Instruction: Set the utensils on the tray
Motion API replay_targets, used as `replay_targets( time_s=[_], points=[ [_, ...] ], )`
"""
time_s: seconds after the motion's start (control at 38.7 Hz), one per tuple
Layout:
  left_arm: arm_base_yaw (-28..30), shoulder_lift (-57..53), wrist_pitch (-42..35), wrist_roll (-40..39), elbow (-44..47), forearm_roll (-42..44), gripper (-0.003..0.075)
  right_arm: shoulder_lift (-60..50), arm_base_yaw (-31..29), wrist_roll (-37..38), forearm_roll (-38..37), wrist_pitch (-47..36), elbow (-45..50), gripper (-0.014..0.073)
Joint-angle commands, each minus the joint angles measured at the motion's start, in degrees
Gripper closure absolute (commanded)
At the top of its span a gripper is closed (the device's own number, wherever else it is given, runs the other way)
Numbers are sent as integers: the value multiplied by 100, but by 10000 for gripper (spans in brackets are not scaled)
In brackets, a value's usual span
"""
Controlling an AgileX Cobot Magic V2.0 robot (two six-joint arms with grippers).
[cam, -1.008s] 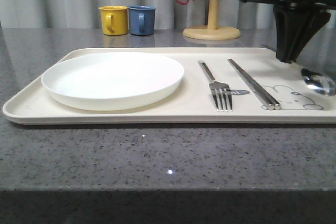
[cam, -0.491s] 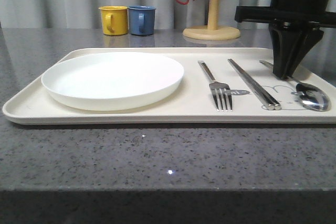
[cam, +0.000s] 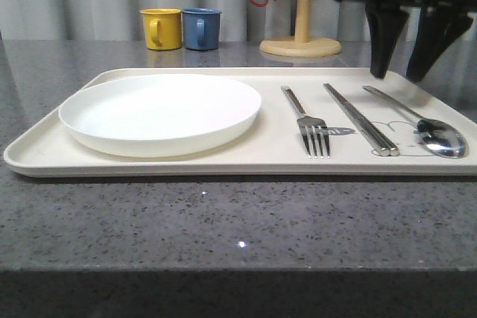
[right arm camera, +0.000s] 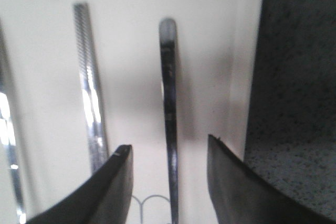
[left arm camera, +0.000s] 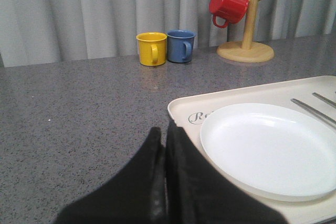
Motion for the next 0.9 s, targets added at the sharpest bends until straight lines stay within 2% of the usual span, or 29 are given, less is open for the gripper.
replay_targets(
  time_s=[0.0, 0.08, 0.13, 0.26, 0.36, 0.52, 0.78, 0.88],
  points=[
    [11, 38, -485, -57, -151, -47, 739, -697, -5, -182, -74, 620, -425, 215],
    [11, 38, -485, -57, -151, -47, 739, -1002, -5, -339, -96, 620, -447, 253],
    [11, 38, -485, -57, -151, -47, 739, -1218, -5, -462, -163, 620, -417, 312],
    [11, 38, -485, -57, -151, -47, 739, -1880, -5, -717, -396, 614, -182, 531],
    [11, 38, -485, -57, -151, -47, 739, -2561, -5, -728, -498, 283, 402, 646],
    [11, 38, -485, -57, -151, -47, 739, -3517, -5, -743, -611, -584, 1652, 662],
    [11, 38, -485, -57, -151, -47, 739, -5931, -5, -1026, -804, -3151, 4707, 662],
    [11, 38, -485, -57, -151, -47, 739, -6799, -5, -1026, -998, -3842, 5659, 662]
  ],
)
